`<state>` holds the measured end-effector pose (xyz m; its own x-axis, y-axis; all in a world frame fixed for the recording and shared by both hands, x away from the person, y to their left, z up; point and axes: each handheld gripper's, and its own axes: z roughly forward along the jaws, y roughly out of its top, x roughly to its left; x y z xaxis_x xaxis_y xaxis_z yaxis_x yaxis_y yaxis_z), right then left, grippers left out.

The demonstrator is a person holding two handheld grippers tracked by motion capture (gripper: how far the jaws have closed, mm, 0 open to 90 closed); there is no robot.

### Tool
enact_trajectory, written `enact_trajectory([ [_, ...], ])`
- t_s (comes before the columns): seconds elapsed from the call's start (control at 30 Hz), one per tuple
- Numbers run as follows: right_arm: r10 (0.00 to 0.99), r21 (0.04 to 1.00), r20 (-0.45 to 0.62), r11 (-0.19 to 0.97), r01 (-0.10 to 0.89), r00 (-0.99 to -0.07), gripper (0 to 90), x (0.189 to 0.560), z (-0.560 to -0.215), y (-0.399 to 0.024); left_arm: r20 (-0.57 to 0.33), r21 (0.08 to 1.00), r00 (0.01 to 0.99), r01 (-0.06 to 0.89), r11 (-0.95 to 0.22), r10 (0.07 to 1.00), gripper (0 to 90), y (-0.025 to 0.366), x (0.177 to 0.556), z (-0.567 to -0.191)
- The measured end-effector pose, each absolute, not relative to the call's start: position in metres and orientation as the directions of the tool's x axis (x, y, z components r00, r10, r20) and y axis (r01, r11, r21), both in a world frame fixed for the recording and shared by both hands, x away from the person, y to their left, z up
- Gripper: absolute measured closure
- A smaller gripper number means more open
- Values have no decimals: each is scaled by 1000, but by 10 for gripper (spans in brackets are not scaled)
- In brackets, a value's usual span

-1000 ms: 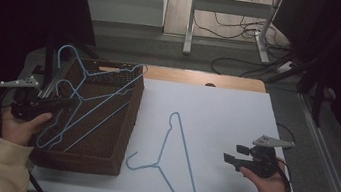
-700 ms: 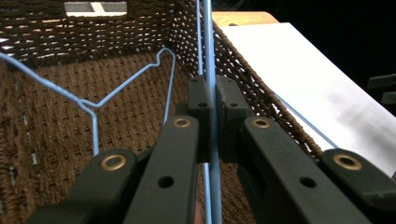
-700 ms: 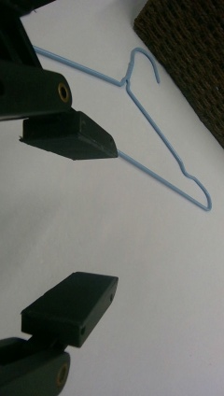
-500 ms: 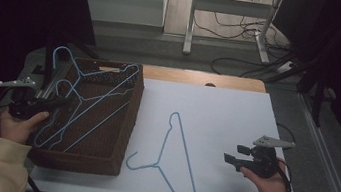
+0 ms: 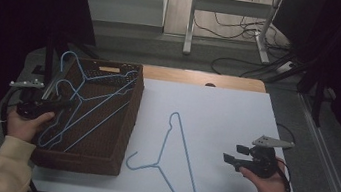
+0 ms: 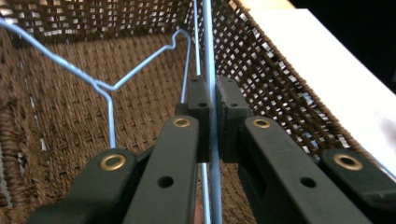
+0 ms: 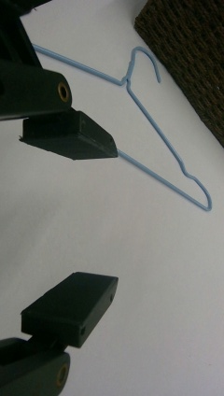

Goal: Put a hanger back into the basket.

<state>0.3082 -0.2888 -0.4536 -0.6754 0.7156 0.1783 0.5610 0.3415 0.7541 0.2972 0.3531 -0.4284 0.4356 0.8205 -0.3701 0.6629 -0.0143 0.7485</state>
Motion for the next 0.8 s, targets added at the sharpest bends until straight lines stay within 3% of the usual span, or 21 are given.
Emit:
enact_trajectory([
  [0.1, 715, 755, 179, 340, 560, -676, 324, 308, -453, -289, -385, 714, 437, 699, -38, 813, 830, 351, 304, -440],
  [0.13, 715, 756, 179, 341, 560, -676, 324, 308, -453, -289, -356, 714, 426, 699, -52, 832, 604, 350, 304, -443],
  [0.17, 715, 756, 179, 341, 560, -676, 324, 308, -453, -289, -332, 715, 411, 697, -58, 849, 604, 349, 305, -445],
  [0.2, 715, 755, 179, 341, 560, -676, 324, 308, -453, -290, -310, 720, 389, 692, -53, 867, 416, 347, 303, -444],
  [0.3, 714, 754, 178, 342, 560, -677, 323, 308, -453, -289, -295, 728, 376, 684, -49, 879, 291, 346, 301, -440],
  [0.57, 711, 752, 179, 347, 560, -680, 319, 308, -454, -288, -268, 758, 442, 645, -96, 856, 264, 333, 289, -428],
  [0.8, 709, 750, 166, 361, 555, -686, 311, 307, -454, -285, -245, 785, 552, 595, -171, 797, 257, 297, 278, -422],
])
